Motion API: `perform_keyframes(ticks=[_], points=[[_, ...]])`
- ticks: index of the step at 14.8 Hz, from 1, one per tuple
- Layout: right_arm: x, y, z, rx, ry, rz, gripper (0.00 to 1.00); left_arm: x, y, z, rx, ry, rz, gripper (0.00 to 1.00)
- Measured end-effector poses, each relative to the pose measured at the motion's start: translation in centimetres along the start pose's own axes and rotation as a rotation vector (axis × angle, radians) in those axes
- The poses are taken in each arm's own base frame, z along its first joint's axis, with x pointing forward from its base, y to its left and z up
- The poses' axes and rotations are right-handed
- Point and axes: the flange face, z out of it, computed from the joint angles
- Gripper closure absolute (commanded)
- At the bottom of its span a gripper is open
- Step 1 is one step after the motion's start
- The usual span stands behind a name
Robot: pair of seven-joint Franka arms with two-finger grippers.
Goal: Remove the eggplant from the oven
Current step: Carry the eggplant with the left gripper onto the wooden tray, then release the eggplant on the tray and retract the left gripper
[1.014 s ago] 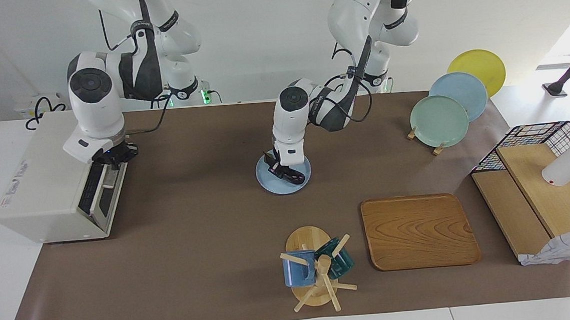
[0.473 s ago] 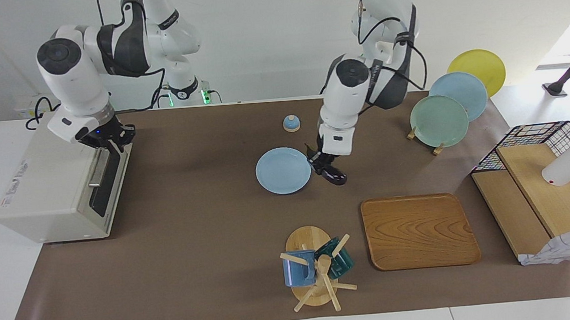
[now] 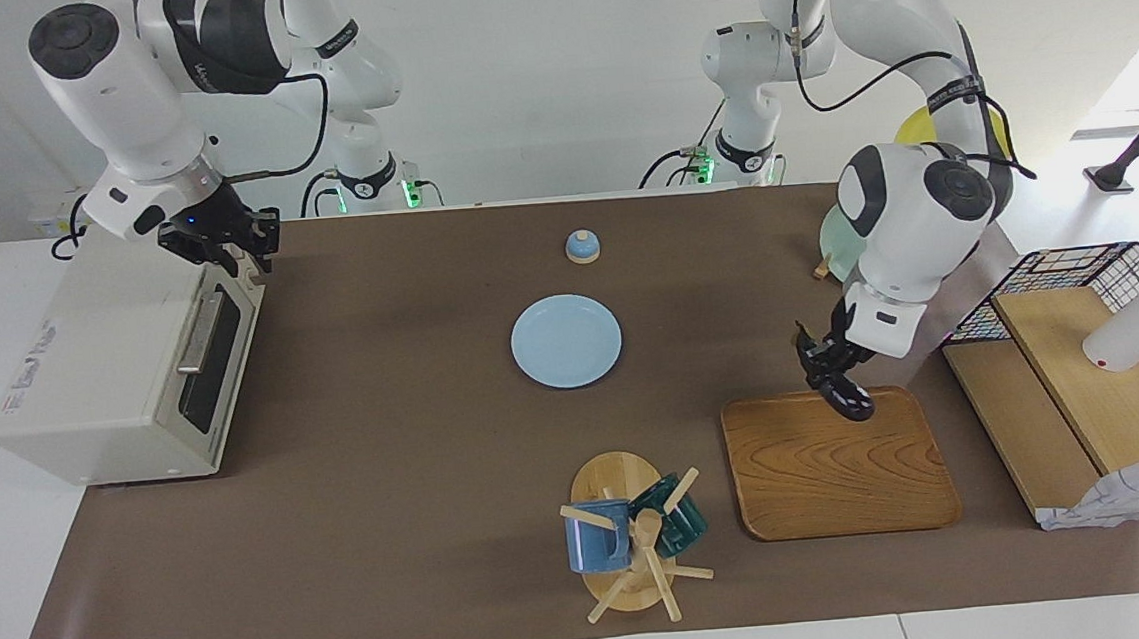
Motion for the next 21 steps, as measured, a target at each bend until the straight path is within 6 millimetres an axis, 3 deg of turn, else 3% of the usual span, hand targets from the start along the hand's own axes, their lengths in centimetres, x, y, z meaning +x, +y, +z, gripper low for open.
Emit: perform_keyframes(ticks=[2,6,12,14,21], points=[[0.2,0.2,0.1,0.01,-0.002,0.006,0.0,1.5,0.4,1.5,0.02,-0.001,0.021,1.0],[0.2,1.1,0.3,0.015,-0.004,0.022,0.0,4.0,0.4,6.5,0.045,-0.021,0.04,1.0],[1.1,1.6,1.1,0.02,-0.022,0.027,0.0,4.4,0.9,8.0,0.039,-0.011,0.065,1.0],[1.4,1.7,0.8,0.02,-0.047,0.026,0.0,4.5,0.9,8.0,0.04,-0.01,0.069,0.01],[1.6,1.7,-0.3,0.018,-0.044,0.026,0.0,4.8,0.7,7.4,0.039,-0.002,0.066,0.0]])
